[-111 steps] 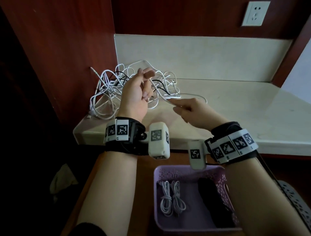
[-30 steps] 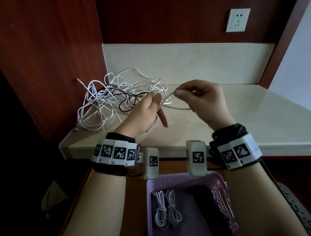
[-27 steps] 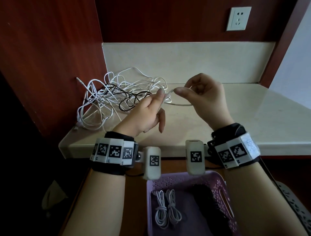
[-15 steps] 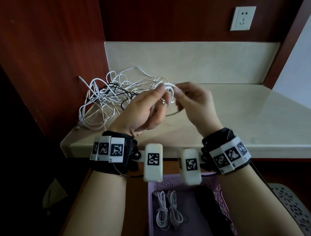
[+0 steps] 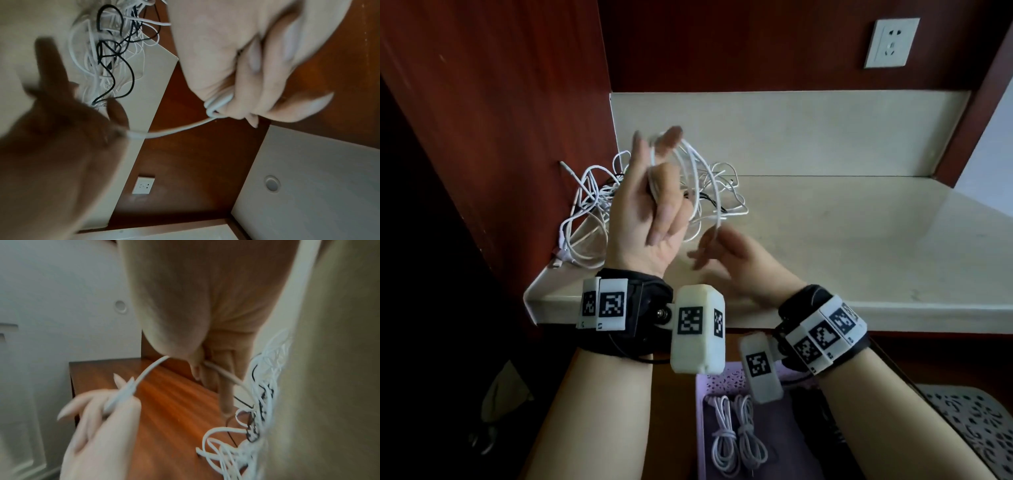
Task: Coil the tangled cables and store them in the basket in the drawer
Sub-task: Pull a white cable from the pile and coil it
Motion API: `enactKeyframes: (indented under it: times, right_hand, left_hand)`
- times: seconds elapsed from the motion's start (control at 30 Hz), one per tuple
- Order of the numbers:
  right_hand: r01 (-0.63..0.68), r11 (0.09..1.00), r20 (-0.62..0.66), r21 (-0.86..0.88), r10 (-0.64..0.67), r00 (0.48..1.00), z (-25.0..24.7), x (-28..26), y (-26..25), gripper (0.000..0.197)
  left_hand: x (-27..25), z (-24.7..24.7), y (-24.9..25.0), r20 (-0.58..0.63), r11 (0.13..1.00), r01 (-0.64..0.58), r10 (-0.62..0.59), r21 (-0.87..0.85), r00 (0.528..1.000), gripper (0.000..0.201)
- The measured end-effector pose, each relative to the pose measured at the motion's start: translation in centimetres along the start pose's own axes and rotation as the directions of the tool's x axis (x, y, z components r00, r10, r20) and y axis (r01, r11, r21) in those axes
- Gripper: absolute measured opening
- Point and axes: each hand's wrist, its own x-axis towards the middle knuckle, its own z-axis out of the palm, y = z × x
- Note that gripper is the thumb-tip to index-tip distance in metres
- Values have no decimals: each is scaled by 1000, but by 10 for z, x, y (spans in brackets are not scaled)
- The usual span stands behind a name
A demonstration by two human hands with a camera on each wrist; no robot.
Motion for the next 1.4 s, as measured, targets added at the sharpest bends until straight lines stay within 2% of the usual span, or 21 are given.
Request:
enactKeyframes:
  times: [0.07,0.13,0.2,0.27,0.3,0.33,0.4,0.43,0.5,0.57,0.63,0.7,0.83,0.9,0.97,1.07,1.17,1.2,1.23,1.3,1.4]
  right_hand:
    - [63,998,-269,23,-55,962,-17,-1,-11,18]
    - [141,984,-476,-108,-176,862,-38,-5,-26,15]
    - [201,906,-536,-371,-386,751,-49,-12,-42,10]
    - [247,778,-478,-577,-567,671,-50,-16,-53,5]
    - [266,749,-442,-607,-596,670,-49,-14,-52,8]
    - [279,753,-397,-595,-578,713,-49,-12,-49,10]
    - [268,781,-252,-564,-472,845,-52,-7,-38,21]
    - [258,781,-166,-569,-417,894,-53,-6,-32,27]
    - [205,789,-58,-579,-291,955,-53,-7,-26,34]
    - [124,787,14,-604,-145,989,-51,-9,-29,43]
    - [81,747,123,-660,1,992,-46,-12,-35,44]
    - [79,732,202,-677,82,976,-42,-14,-44,37]
    - [106,792,179,-602,4,984,-42,-20,-63,9]
    - [120,829,120,-547,-65,991,-46,-21,-69,3]
    - [151,840,35,-522,-156,987,-50,-20,-69,4]
    - [206,805,-99,-556,-310,945,-53,-18,-66,6]
    - [138,826,-187,-546,-281,941,-55,-19,-67,10]
    - [136,818,-208,-558,-297,932,-57,-19,-67,15]
    - [135,798,-231,-587,-325,917,-59,-19,-67,22]
    - [91,773,-292,-628,-343,893,-63,-18,-63,35]
    - [111,773,-285,-624,-357,890,-68,-18,-55,36]
  left_hand:
    - [1,-6,2,-98,995,-91,95,46,991,50]
    - [2,-11,3,-197,989,-142,145,27,970,49]
    - [3,-13,1,-273,988,-155,151,7,950,49]
    - [3,-12,-3,-319,989,-148,150,31,936,50]
    - [3,-11,-4,-333,989,-145,151,43,931,51]
    - [3,-10,-4,-341,988,-150,157,48,927,52]
    - [2,-10,-3,-336,984,-170,177,49,925,55]
    - [2,-10,-1,-335,983,-177,183,51,924,56]
    - [2,-12,0,-345,982,-178,188,60,920,55]
    - [2,-13,-1,-367,982,-168,186,81,911,51]
    - [4,-15,-4,-413,982,-136,179,131,893,47]
    - [6,-18,-7,-458,973,-93,184,213,870,48]
    - [7,-30,-14,-537,873,105,194,476,821,43]
    - [7,-34,-17,-521,788,206,165,580,838,35]
    - [6,-29,-22,-446,698,278,66,660,893,30]
    - [4,-19,-33,-422,606,390,-98,693,902,12]
    - [1,-13,-39,-337,362,407,-241,839,910,28]
    - [1,-12,-39,-324,309,401,-271,863,906,33]
    - [1,-9,-37,-342,294,422,-288,857,895,38]
    - [0,-4,-31,-362,319,479,-363,818,859,49]
    - [-4,2,-26,-258,283,483,-573,828,778,61]
